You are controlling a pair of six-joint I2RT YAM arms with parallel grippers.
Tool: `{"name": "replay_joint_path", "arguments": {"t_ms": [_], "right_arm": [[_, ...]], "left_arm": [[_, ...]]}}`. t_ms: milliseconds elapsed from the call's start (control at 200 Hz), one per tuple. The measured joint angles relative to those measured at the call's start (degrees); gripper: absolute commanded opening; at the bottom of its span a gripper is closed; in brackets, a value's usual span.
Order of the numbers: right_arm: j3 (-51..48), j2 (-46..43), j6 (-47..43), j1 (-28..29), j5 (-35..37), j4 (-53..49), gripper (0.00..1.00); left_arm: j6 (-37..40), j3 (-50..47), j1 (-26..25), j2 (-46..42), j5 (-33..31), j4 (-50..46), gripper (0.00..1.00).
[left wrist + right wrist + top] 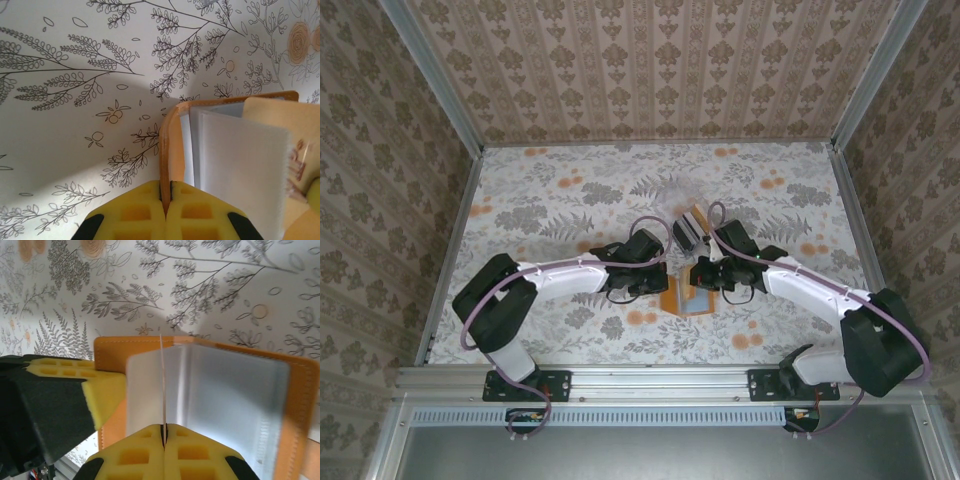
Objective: Put the credit cards into the card holder
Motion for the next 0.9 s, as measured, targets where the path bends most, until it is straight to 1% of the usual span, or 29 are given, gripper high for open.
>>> {"name": "replay_joint_path", "arguments": {"t_ms": [190,380,425,490,540,615,670,840,900], "right_arm": [[-2.1,0.6,1.7,1.7,-0.1,1.9,0.0],[-4.3,0.8,3.3,2.9,1.7,2.6,0.0],[-4.9,0.8,3.7,3.3,2.2,3.0,0.0],[-5.8,0.8,4.5,3.8,2.7,3.7,0.0],[-6.3,0.8,4.7,4.0,3.3,4.0,0.0],[-6.7,0.8,5.3,4.1,3.9,4.7,0.0],[-7.1,0.8,5.8,4.1,4.2,5.2,0.0],[-7.6,0.8,6.5,4.1,4.6,6.2,0.0],[-7.6,0.8,6.7,4.1,4.7,6.3,0.0]], "left_arm": [[-0.4,-0.3,0.0,0.2,0.3,0.9,0.04],[-0.5,-1.2,0.0,0.2,1.2,2.1,0.07],[-0.5,-1.5,-0.1,0.2,1.4,2.4,0.11],[-1.1,-2.0,-0.1,0.2,1.4,2.5,0.19],[-1.1,-2.5,-0.1,0.2,1.3,2.3,0.3],[-1.6,-3.4,-0.1,0.1,0.5,1.6,0.4],[-1.6,-4.1,-0.1,-0.2,-0.3,0.7,0.49],[-1.8,-5.1,-0.1,-3.0,-2.7,-1.7,0.63],[-2.1,-5.3,-0.2,-4.0,-3.5,-1.7,0.71]]}}
